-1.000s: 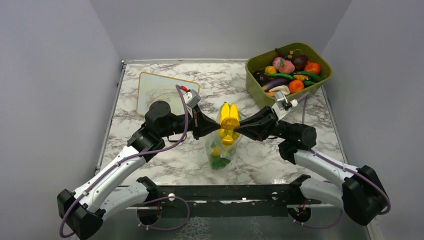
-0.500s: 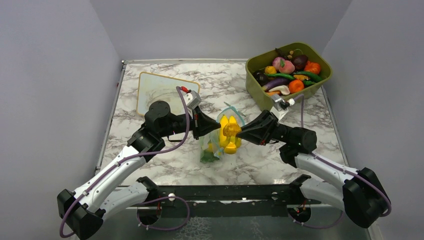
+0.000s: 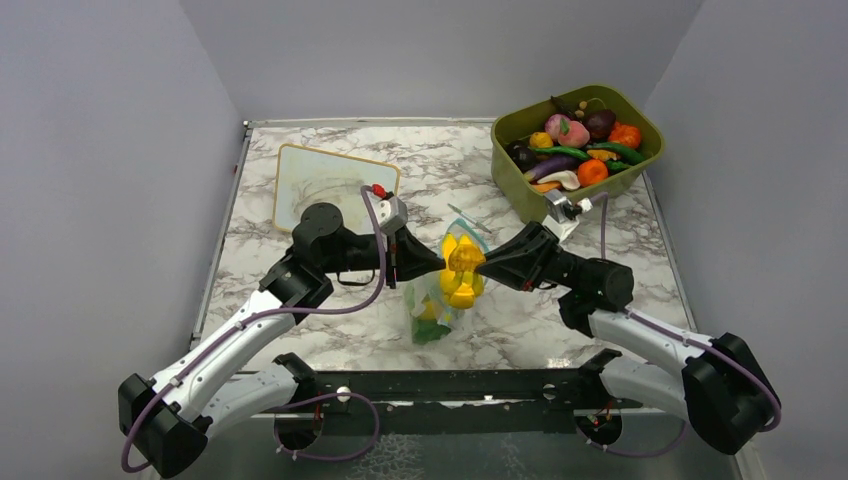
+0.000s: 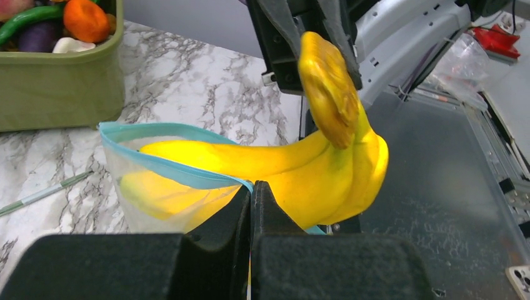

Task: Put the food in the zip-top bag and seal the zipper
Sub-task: Place the fake fruit in the bin.

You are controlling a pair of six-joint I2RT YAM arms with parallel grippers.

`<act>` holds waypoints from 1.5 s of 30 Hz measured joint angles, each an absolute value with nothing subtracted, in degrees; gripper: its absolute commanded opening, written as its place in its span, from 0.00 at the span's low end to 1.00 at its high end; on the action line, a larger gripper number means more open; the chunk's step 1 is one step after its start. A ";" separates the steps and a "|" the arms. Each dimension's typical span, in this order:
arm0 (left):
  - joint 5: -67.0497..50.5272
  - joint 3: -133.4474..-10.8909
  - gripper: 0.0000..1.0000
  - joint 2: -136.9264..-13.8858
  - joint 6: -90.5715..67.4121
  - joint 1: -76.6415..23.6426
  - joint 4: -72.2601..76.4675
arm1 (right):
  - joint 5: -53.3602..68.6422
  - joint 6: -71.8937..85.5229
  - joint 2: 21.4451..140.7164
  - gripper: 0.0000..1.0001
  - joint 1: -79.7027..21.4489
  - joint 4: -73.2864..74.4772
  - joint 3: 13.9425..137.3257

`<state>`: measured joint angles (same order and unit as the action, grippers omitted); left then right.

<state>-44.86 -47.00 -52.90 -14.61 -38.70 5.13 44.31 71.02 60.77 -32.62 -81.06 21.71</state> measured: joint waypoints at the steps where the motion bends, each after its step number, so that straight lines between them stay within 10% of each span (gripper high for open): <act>1: -45.69 -46.76 0.00 -52.93 -14.13 -38.70 5.15 | 44.07 71.02 60.86 0.01 -32.62 -81.06 21.52; 34: -58.70 -45.93 0.00 -52.62 -7.97 -38.70 9.78 | 30.30 72.82 62.08 0.01 -32.69 -81.78 13.23; 45: -54.11 -45.95 0.00 -52.66 -12.14 -38.70 12.21 | 35.79 50.06 52.77 0.01 -32.75 -76.73 10.96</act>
<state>-54.11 -45.95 -52.66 -12.14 -38.70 12.21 35.79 50.06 52.77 -32.75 -76.73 10.96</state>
